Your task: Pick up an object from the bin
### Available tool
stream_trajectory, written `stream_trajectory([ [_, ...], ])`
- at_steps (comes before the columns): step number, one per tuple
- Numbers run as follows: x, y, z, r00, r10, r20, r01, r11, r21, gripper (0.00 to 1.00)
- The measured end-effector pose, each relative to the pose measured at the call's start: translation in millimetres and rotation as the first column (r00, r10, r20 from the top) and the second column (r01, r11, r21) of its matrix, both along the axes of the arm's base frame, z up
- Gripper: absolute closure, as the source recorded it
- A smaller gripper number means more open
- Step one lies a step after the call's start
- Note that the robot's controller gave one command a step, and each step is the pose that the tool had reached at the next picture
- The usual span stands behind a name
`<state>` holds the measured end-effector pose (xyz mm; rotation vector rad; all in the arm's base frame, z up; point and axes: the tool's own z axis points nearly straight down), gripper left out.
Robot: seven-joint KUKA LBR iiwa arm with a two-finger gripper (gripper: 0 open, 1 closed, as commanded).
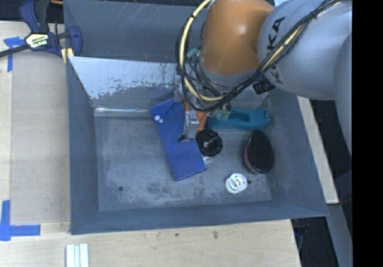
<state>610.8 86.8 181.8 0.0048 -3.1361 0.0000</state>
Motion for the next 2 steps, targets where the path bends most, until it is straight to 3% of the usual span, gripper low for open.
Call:
stream_trajectory([
  [1, 0.0, -0.1, 1.9, 1.0, 0.0, 0.002, 0.0, 1.0, 0.0, 0.0],
  [2, -13.0, -5.9, -50.5, 0.999, 0.033, 0.014, -0.033, 0.999, 0.001, 0.0],
])
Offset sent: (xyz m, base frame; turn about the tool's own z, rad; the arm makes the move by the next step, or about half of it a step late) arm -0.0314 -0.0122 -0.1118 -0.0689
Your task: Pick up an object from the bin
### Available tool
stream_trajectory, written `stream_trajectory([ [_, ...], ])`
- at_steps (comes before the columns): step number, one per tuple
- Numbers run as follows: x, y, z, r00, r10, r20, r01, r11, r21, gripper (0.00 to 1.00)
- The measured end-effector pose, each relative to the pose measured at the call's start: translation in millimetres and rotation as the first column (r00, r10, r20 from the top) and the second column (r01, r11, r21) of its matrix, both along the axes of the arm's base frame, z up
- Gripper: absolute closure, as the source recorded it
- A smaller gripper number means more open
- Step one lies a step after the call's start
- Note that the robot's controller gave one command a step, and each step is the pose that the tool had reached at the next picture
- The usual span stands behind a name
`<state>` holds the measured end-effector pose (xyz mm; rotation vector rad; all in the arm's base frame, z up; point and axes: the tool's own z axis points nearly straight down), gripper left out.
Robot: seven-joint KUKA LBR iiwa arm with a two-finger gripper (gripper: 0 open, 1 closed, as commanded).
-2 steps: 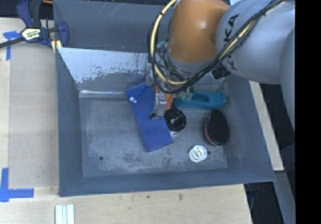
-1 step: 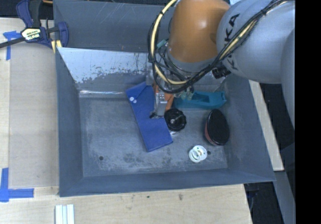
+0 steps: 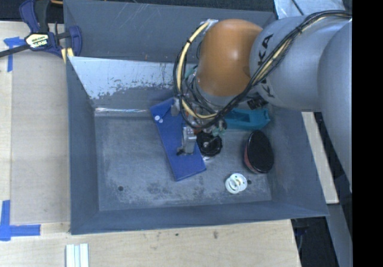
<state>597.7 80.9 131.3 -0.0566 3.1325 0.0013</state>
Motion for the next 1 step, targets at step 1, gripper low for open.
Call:
stream_trajectory([
  [1, 23.0, -24.7, -39.7, 0.999, 0.044, -0.006, -0.044, 0.999, 0.002, 0.0],
])
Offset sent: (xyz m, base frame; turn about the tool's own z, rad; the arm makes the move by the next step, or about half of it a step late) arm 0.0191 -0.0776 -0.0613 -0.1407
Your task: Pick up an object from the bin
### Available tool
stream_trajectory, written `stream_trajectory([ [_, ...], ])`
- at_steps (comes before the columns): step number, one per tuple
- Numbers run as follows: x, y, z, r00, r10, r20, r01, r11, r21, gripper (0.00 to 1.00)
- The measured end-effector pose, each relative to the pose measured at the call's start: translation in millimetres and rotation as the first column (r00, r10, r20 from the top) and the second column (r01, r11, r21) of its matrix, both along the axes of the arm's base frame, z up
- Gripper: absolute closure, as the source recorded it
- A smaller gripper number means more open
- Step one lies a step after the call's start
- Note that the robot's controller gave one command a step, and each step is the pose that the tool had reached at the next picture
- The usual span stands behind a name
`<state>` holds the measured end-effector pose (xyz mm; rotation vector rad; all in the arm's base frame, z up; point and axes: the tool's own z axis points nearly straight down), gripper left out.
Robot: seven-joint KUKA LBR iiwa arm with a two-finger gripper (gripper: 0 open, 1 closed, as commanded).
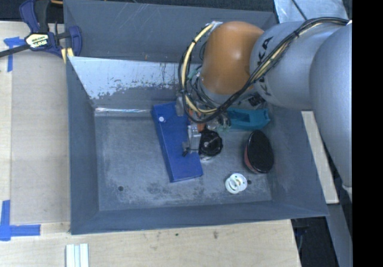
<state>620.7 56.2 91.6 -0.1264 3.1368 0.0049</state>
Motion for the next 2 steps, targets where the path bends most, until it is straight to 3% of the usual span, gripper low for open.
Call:
stream_trajectory([
  [1, 1.5, -34.8, -10.6, 0.996, 0.084, 0.007, -0.084, 0.996, 0.005, 0.0],
  [2, 2.0, -81.8, -13.7, 0.999, -0.036, 0.008, 0.036, 0.999, 0.012, 0.0],
])
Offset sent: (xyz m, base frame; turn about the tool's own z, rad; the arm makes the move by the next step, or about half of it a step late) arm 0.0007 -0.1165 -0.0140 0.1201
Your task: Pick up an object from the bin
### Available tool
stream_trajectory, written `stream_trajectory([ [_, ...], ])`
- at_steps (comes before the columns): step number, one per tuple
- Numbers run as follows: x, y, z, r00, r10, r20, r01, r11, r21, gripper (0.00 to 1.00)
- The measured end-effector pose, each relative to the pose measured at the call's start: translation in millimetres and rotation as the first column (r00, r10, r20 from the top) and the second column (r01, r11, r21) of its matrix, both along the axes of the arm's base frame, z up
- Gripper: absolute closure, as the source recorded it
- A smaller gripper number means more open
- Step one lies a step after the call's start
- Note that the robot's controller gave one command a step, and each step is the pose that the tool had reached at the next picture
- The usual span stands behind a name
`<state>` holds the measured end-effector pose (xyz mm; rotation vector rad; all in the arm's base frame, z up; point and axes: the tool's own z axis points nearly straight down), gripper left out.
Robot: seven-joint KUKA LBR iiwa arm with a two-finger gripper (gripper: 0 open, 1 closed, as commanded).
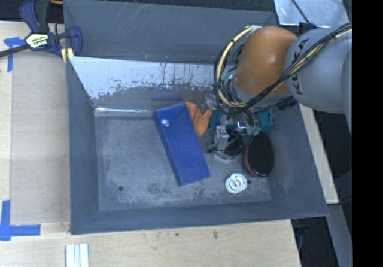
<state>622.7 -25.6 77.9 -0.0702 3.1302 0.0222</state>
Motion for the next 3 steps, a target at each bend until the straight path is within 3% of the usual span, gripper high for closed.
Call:
stream_trajectory([
  [1, -2.6, -32.5, -1.1, 0.997, -0.079, -0.003, 0.079, 0.997, -0.008, 0.0],
  [2, -9.7, -76.7, 5.3, 0.998, -0.069, 0.002, 0.069, 0.998, -0.008, 0.0],
  [3, 5.8, -87.2, 1.1, 0.961, -0.275, 0.0, 0.275, 0.961, -0.006, 1.0],
])
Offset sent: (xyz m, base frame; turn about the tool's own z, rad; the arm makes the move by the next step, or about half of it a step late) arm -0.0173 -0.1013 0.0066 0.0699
